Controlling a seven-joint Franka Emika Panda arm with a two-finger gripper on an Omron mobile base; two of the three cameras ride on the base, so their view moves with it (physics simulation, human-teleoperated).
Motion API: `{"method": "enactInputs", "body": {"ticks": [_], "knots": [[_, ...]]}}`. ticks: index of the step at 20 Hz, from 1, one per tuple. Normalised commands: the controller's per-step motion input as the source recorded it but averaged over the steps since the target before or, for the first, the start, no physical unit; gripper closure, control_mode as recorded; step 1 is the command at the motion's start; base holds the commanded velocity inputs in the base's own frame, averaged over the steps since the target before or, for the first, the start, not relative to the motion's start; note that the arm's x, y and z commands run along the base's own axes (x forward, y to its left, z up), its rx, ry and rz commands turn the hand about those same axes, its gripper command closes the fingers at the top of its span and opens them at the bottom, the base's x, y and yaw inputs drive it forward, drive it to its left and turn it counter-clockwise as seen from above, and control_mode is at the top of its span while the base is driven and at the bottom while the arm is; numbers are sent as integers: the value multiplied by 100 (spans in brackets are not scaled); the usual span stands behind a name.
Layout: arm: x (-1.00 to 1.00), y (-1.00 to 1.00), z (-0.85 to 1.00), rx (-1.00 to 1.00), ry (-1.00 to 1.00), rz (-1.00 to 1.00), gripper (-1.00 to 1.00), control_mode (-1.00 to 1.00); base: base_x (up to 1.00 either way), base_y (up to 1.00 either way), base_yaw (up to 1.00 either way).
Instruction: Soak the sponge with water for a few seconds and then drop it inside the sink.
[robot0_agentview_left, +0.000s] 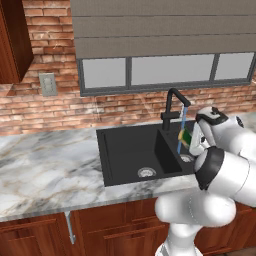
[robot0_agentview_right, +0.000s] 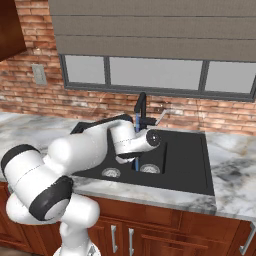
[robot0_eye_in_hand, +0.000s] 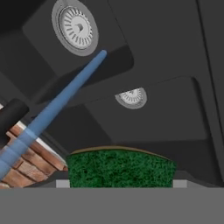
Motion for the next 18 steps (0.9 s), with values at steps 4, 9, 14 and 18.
{"method": "enactInputs", "body": {"ticks": [4, 9, 14, 18], "knots": [[-20, 45, 24, 0, 0, 1, 100, -100, 0, 0, 0], [-31, 66, 25, -2, 2, 0, 100, -100, 0, 0, 0], [-28, 50, 23, -2, 2, 0, 100, -100, 0, 0, 0], [-2, 5, 6, 0, 0, 0, 100, -100, 0, 0, 0]]}}
